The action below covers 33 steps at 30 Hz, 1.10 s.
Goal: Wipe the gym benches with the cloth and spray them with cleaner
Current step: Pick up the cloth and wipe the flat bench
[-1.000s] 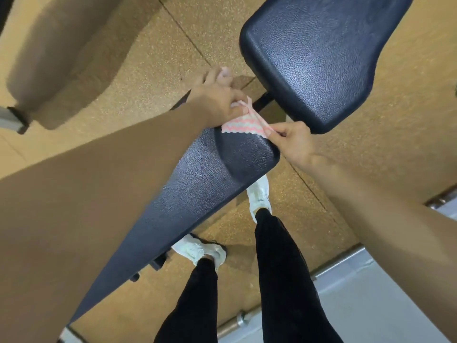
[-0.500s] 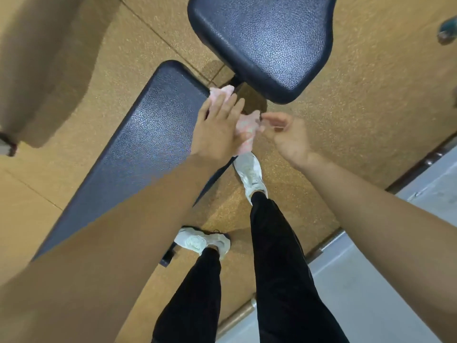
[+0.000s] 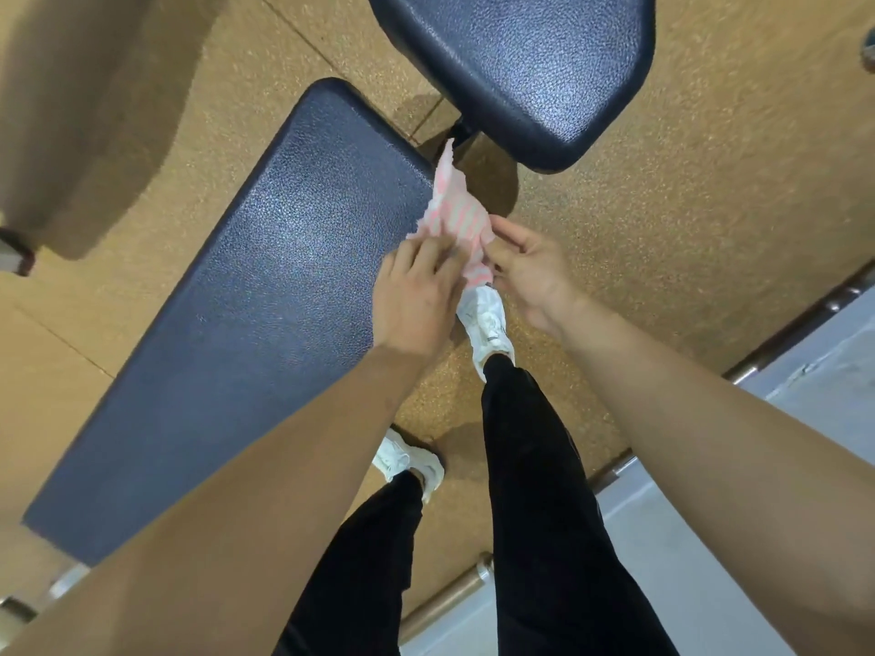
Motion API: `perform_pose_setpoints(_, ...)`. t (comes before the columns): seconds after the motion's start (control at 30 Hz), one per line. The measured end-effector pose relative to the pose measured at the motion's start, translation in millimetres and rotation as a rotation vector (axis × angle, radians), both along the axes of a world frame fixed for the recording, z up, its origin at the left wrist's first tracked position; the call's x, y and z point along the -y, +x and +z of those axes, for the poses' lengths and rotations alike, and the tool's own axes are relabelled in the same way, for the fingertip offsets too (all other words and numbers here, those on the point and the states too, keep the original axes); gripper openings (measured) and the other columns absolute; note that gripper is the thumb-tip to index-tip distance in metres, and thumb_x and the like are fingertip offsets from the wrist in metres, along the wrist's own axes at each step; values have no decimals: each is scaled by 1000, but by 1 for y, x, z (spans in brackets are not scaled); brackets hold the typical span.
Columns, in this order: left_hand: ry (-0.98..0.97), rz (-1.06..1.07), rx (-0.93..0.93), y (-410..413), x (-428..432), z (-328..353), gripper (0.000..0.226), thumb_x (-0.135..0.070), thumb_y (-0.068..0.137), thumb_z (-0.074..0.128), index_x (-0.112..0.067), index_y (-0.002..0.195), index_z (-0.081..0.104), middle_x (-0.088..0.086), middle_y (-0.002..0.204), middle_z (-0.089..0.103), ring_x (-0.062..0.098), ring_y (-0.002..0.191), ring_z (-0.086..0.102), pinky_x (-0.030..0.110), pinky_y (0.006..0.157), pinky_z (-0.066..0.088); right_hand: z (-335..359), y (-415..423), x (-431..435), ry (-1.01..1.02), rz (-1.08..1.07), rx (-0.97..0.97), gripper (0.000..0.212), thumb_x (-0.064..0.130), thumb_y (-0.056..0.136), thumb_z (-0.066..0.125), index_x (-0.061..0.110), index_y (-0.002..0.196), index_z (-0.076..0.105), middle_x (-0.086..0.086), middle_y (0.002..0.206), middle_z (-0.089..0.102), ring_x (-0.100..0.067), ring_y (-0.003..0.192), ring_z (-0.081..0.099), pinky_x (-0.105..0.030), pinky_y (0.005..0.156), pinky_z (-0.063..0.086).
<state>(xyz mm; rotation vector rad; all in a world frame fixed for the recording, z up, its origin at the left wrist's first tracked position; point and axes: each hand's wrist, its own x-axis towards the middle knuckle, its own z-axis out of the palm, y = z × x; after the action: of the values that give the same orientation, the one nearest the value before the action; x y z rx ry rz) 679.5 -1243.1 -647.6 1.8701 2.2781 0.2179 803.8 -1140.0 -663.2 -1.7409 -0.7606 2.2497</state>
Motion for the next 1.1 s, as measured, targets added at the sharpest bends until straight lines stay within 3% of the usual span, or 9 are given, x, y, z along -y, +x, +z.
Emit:
perform_pose_setpoints(0.13, 5, -21, -10, -2, 11, 3, 18, -6, 77, 79, -16, 90, 75, 4, 81, 63, 28, 72, 56, 35, 67, 36, 5, -2, 12, 63, -50, 53, 39, 2, 97, 63, 2, 135, 59, -16, 116, 72, -10, 78, 72, -30, 78, 61)
perform_pose_setpoints(0.2, -11, -2, -2, 0, 16, 6, 19, -5, 72, 84, -18, 81, 74, 3, 71, 58, 26, 65, 54, 34, 60, 38, 6, 0, 20, 125, -9, 116, 39, -1, 94, 66, 4, 132, 62, -11, 111, 74, -8, 77, 71, -29, 76, 61)
perform_pose_setpoints(0.3, -84, 21, -18, 4, 31, 9, 19, -8, 69, 87, -20, 75, 73, 1, 69, 57, 24, 63, 55, 32, 57, 38, 10, 0, 28, 180, 55, 188, 27, -6, 88, 68, 5, 113, 68, -4, 95, 75, -9, 78, 72, -25, 73, 60)
perform_pose_setpoints(0.43, -153, 89, -1, 8, 75, 5, 13, -10, 71, 84, -20, 77, 77, 0, 72, 62, 26, 66, 58, 31, 56, 42, 19, -8, 40, 125, -2, 162, 7, 6, 93, 65, 8, 85, 65, -8, 85, 68, -16, 75, 68, -20, 69, 59)
perform_pose_setpoints(0.6, -173, 284, 84, 14, 128, 8, 8, -7, 72, 80, -13, 74, 75, 5, 71, 64, 31, 66, 62, 30, 47, 39, 11, -29, 84, 72, 106, 116, 11, 17, 91, 65, 14, 98, 58, -11, 87, 58, -25, 80, 56, -29, 66, 58)
perform_pose_setpoints(0.77, -180, 492, 105, 17, 182, 10, 8, -9, 82, 74, -16, 84, 76, 7, 75, 70, 32, 66, 68, 29, 51, 31, 8, -43, 126, -20, 23, 63, 14, 15, 97, 60, 17, 110, 57, -10, 103, 70, -23, 91, 71, -34, 72, 62)
perform_pose_setpoints(0.83, -186, 618, 172, 17, 202, 15, 12, -17, 91, 66, -20, 95, 77, 10, 83, 73, 34, 75, 69, 33, 56, 37, 9, -46, 144, -66, 21, 49, 14, 13, 99, 59, 16, 112, 57, -11, 110, 70, -24, 93, 72, -34, 73, 62)
perform_pose_setpoints(0.93, -183, 878, 306, 22, 233, 14, 20, -25, 98, 57, -26, 109, 74, 6, 105, 70, 33, 94, 66, 38, 70, 46, 10, -52, 170, -146, -21, 33, 36, 11, 99, 62, 13, 133, 53, -14, 124, 67, -27, 104, 70, -36, 73, 63)
perform_pose_setpoints(1.1, -38, 1473, 476, 25, 266, 4, 17, -37, 95, 65, -23, 100, 72, 0, 104, 62, 22, 90, 62, 30, 75, 40, 10, -68, 213, -235, 13, 17, 27, 8, 100, 58, 12, 127, 54, -12, 103, 65, -21, 90, 66, -28, 66, 63)
